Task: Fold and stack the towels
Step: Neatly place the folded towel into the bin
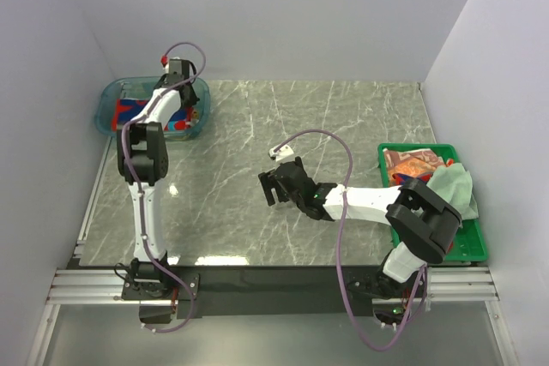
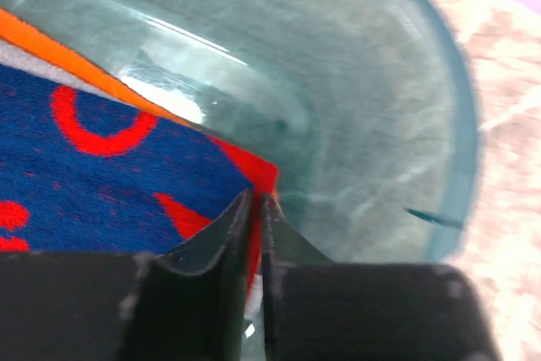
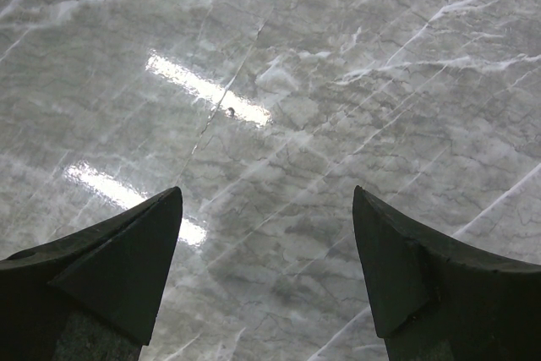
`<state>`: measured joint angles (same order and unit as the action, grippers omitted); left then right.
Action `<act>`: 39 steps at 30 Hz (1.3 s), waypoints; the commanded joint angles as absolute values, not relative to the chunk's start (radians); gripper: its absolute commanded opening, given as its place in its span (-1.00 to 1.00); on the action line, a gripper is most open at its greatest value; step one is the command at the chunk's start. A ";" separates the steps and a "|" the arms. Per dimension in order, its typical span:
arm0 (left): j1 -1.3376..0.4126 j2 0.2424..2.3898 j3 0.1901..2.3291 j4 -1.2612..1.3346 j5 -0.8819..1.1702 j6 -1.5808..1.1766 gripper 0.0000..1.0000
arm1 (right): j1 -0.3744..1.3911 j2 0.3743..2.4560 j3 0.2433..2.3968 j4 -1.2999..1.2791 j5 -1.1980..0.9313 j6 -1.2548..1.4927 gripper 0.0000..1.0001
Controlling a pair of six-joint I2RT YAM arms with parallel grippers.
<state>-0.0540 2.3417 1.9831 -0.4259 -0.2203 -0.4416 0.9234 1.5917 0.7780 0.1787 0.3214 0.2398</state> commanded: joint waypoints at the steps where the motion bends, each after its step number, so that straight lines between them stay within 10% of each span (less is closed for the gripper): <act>1: -0.064 2.218 1.967 -0.397 -0.155 -0.460 -0.68 | 0.933 1.549 0.784 0.203 0.342 0.230 0.75; 16: -0.067 1.278 1.424 -0.469 -0.184 -0.497 0.72 | 0.928 1.198 0.903 -0.250 0.740 0.391 0.87; 29: -0.069 0.289 0.993 -0.640 -0.551 -0.489 0.99 | 0.925 0.617 0.823 -0.597 0.999 0.491 1.00; 39: -0.127 0.080 0.804 -0.663 -0.653 -0.592 0.99 | 0.927 0.353 0.703 -0.514 0.985 0.439 1.00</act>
